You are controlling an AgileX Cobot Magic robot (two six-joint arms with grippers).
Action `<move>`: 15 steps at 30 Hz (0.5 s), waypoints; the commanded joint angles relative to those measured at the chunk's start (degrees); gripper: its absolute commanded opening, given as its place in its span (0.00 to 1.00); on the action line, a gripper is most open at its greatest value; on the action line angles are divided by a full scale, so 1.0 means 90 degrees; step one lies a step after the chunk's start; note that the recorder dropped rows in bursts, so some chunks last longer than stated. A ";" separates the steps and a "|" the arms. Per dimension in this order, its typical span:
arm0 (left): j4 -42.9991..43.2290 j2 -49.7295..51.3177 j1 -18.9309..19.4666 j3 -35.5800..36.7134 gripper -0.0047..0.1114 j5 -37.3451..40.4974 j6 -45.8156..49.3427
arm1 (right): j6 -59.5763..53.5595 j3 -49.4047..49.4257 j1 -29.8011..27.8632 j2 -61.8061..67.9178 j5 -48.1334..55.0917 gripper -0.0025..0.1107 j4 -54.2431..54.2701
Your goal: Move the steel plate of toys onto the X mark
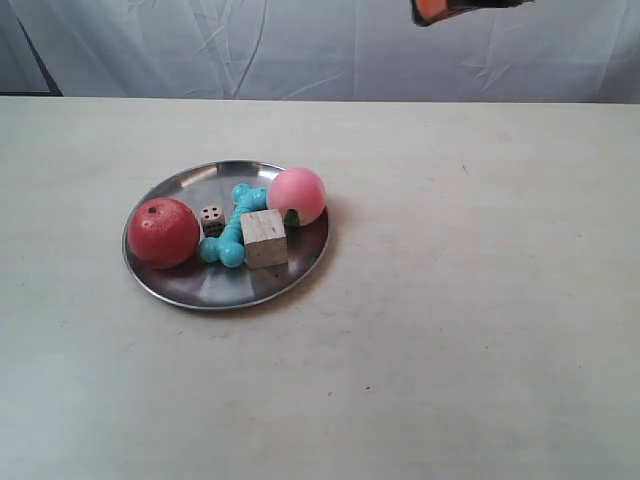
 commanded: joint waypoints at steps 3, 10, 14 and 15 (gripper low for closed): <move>0.0003 -0.1795 -0.0274 0.1198 0.04 -0.1436 0.0114 | -0.0118 0.2578 0.0003 -0.2120 -0.1852 0.02 -0.0118; 0.1080 -0.4046 -0.0510 0.2509 0.04 -0.1555 0.0131 | -0.0405 0.4946 0.0003 -0.4660 -0.3206 0.02 -0.0112; 0.1170 -0.5064 -0.0510 0.3191 0.04 -0.1079 0.0131 | -0.0405 0.5714 0.0003 -0.6041 -0.3620 0.02 -0.0112; 0.1159 -0.5302 -0.0510 0.3322 0.04 -0.0847 0.0131 | -0.0405 0.5872 0.0003 -0.6338 -0.3672 0.02 -0.0112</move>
